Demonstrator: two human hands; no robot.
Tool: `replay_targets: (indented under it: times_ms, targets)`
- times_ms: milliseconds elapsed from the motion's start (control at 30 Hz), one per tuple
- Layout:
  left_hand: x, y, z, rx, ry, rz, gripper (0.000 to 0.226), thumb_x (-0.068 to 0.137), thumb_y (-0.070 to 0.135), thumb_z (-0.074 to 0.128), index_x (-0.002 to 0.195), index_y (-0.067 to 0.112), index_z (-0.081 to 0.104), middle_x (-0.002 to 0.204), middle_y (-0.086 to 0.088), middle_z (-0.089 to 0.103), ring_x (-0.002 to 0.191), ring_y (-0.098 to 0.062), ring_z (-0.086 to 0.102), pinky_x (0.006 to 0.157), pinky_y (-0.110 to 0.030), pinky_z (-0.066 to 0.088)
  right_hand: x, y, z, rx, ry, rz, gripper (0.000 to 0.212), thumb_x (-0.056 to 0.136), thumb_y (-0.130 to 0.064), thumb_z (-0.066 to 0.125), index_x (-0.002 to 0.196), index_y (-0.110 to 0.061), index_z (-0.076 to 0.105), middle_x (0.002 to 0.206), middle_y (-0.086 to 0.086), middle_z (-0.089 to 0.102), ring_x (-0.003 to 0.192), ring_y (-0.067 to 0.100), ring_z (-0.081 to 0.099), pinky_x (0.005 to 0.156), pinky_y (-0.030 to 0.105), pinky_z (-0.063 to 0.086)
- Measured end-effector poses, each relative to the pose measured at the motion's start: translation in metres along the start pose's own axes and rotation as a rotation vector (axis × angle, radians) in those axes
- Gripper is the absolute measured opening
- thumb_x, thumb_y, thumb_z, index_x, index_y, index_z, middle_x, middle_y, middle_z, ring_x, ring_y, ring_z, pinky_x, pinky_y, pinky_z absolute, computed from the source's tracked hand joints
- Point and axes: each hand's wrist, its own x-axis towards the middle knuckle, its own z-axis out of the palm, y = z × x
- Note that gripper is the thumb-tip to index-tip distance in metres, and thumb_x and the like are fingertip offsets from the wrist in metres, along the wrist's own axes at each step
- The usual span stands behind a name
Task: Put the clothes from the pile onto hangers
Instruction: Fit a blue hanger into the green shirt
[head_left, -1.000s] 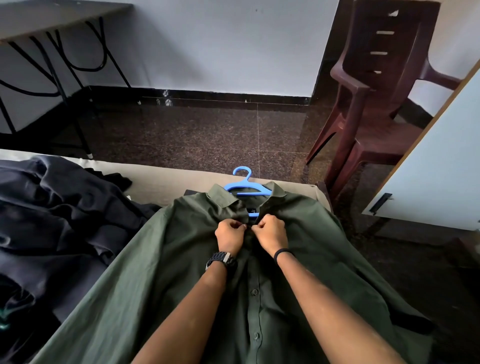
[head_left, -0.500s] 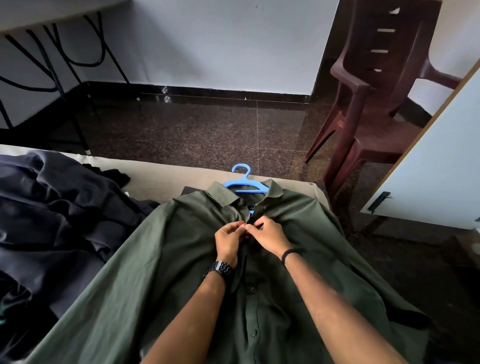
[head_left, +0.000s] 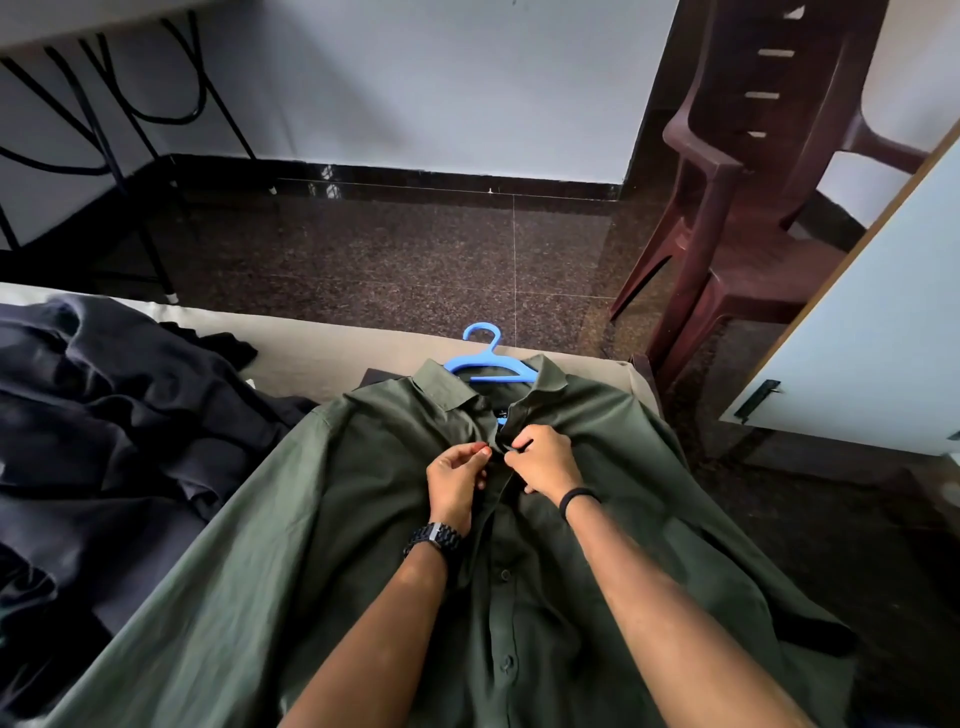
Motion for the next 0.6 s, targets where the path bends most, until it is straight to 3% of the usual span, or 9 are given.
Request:
replay_targets:
  times_ms: [67, 167, 267, 367, 433, 600]
  targets:
    - [-0.001, 0.0, 0.0, 0.031, -0.023, 0.012, 0.012, 0.087, -0.003, 0.062, 0.081, 0.007, 0.065, 0.064, -0.001, 0.062, 0.043, 0.001, 0.047, 0.042, -0.012, 0.037, -0.003, -0.003, 0.004, -0.108, 0.09, -0.012, 0.009, 0.077, -0.02, 0.065, 0.083, -0.014, 0.067, 0.089, 0.011, 0.069, 0.081, 0.033, 0.067, 0.071, 0.038, 0.057]
    - [-0.002, 0.0, 0.0, 0.029, -0.046, 0.01, 0.011, 0.087, -0.003, 0.062, 0.081, 0.007, 0.064, 0.064, -0.003, 0.062, 0.043, 0.001, 0.047, 0.042, -0.012, 0.037, -0.004, -0.006, 0.008, -0.196, 0.131, -0.051, 0.009, 0.081, -0.018, 0.061, 0.083, -0.012, 0.068, 0.093, 0.012, 0.069, 0.092, 0.033, 0.063, 0.075, 0.034, 0.05]
    - [-0.001, 0.001, -0.003, -0.017, -0.055, -0.013, 0.011, 0.087, -0.002, 0.063, 0.081, 0.007, 0.065, 0.063, 0.0, 0.063, 0.044, 0.0, 0.048, 0.042, -0.013, 0.038, 0.001, -0.006, 0.009, 0.08, 0.157, -0.023, 0.008, 0.08, -0.01, 0.063, 0.08, -0.008, 0.071, 0.077, 0.011, 0.07, 0.067, 0.029, 0.066, 0.063, 0.037, 0.057]
    - [0.0, 0.0, -0.004, -0.07, -0.061, -0.031, 0.01, 0.086, -0.002, 0.064, 0.081, 0.006, 0.066, 0.065, -0.001, 0.065, 0.045, -0.001, 0.048, 0.042, -0.013, 0.037, 0.0, -0.003, 0.007, 0.435, 0.099, 0.058, 0.007, 0.083, -0.002, 0.065, 0.087, -0.006, 0.068, 0.076, 0.01, 0.066, 0.057, 0.016, 0.06, 0.044, 0.024, 0.051]
    - [0.0, 0.0, -0.005, -0.104, -0.06, -0.041, 0.01, 0.085, -0.002, 0.064, 0.081, 0.007, 0.066, 0.065, -0.001, 0.066, 0.044, -0.001, 0.048, 0.041, -0.012, 0.037, -0.002, 0.002, 0.006, 0.474, 0.051, 0.009, 0.009, 0.085, -0.002, 0.063, 0.09, -0.009, 0.065, 0.076, 0.006, 0.063, 0.063, 0.015, 0.059, 0.044, 0.021, 0.048]
    - [-0.001, 0.0, -0.005, -0.127, -0.066, -0.038, 0.01, 0.084, -0.002, 0.065, 0.081, 0.007, 0.067, 0.061, 0.002, 0.066, 0.045, -0.001, 0.049, 0.043, -0.012, 0.038, -0.008, 0.008, 0.004, 0.254, 0.005, -0.122, 0.012, 0.086, -0.002, 0.062, 0.095, -0.007, 0.066, 0.068, -0.004, 0.054, 0.056, 0.009, 0.054, 0.046, 0.02, 0.053]
